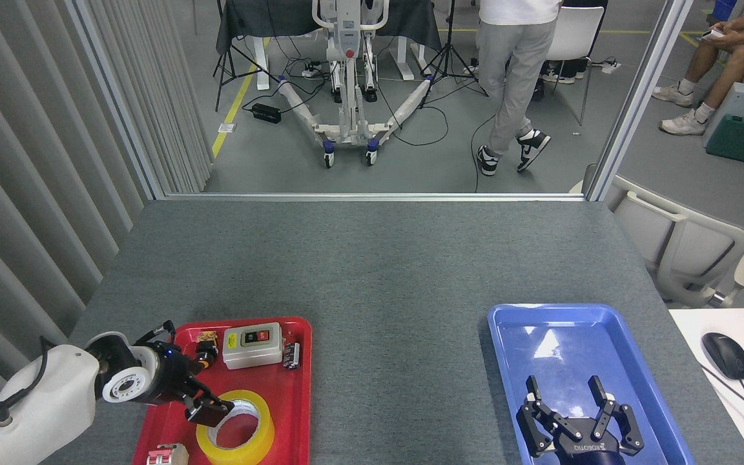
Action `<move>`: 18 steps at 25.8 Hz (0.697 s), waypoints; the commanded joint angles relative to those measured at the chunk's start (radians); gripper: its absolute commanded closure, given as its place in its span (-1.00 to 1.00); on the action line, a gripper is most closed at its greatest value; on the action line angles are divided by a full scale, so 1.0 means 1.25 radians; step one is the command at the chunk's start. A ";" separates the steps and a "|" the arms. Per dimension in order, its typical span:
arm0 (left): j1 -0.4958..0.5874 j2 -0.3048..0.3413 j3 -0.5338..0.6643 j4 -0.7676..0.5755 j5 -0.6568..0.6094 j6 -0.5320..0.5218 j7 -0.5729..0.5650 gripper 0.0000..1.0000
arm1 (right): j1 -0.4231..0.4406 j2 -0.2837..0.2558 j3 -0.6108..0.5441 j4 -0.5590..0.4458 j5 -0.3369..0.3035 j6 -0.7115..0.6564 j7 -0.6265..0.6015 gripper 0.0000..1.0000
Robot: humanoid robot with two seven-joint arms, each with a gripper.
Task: Place and move tape with both arms
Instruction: 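Lower the left hand onto the yellow tape roll and grasp it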
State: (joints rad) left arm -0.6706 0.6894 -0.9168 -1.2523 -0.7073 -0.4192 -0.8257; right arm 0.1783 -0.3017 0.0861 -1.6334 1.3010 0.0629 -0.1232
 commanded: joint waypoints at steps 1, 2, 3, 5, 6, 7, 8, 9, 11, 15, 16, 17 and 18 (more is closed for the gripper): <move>-0.002 -0.013 -0.005 0.025 0.000 -0.001 -0.003 -1.00 | 0.000 0.000 0.001 0.001 0.010 0.000 0.000 -1.00; -0.004 -0.014 -0.005 0.025 -0.001 -0.001 -0.003 -1.00 | 0.000 0.000 0.000 0.001 0.011 0.000 -0.001 -1.00; -0.004 -0.016 -0.007 0.029 -0.001 -0.001 -0.003 -1.00 | 0.000 0.000 0.001 0.001 0.011 0.000 -0.001 -1.00; -0.004 -0.032 -0.007 0.057 -0.001 0.000 -0.003 -1.00 | 0.000 0.001 0.001 0.001 0.012 0.000 0.000 -1.00; -0.004 -0.043 -0.007 0.074 -0.001 0.000 -0.003 -1.00 | 0.000 0.001 0.001 0.001 0.012 0.000 0.000 -1.00; -0.002 -0.055 -0.008 0.089 -0.001 0.000 -0.003 -1.00 | 0.000 0.001 0.001 0.002 0.012 0.000 -0.001 -1.00; -0.002 -0.062 -0.013 0.100 -0.002 0.000 -0.008 -1.00 | 0.000 0.001 0.000 0.005 0.012 0.000 -0.001 -1.00; -0.004 -0.063 -0.025 0.105 -0.002 0.000 -0.014 -1.00 | -0.001 0.000 0.000 0.006 0.012 0.000 -0.001 -1.00; -0.011 -0.063 -0.045 0.112 -0.007 0.000 -0.032 -0.99 | -0.001 0.001 0.000 0.007 0.012 0.000 0.000 -1.00; -0.016 -0.063 -0.046 0.119 -0.038 0.002 -0.067 -0.89 | 0.000 0.002 0.000 0.007 0.012 0.000 0.000 -1.00; -0.017 -0.064 -0.046 0.123 -0.053 0.002 -0.081 -0.85 | 0.000 0.002 0.000 0.007 0.013 0.000 0.000 -1.00; -0.018 -0.066 -0.046 0.123 -0.060 0.003 -0.093 -0.82 | 0.000 0.002 0.000 0.007 0.013 0.000 0.000 -1.00; -0.018 -0.066 -0.045 0.123 -0.061 0.004 -0.099 -0.76 | 0.000 0.002 0.000 0.007 0.015 0.000 0.000 -1.00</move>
State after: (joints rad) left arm -0.6908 0.6090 -0.9721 -1.1040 -0.7600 -0.4175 -0.9103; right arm 0.1776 -0.2995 0.0859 -1.6247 1.3172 0.0629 -0.1233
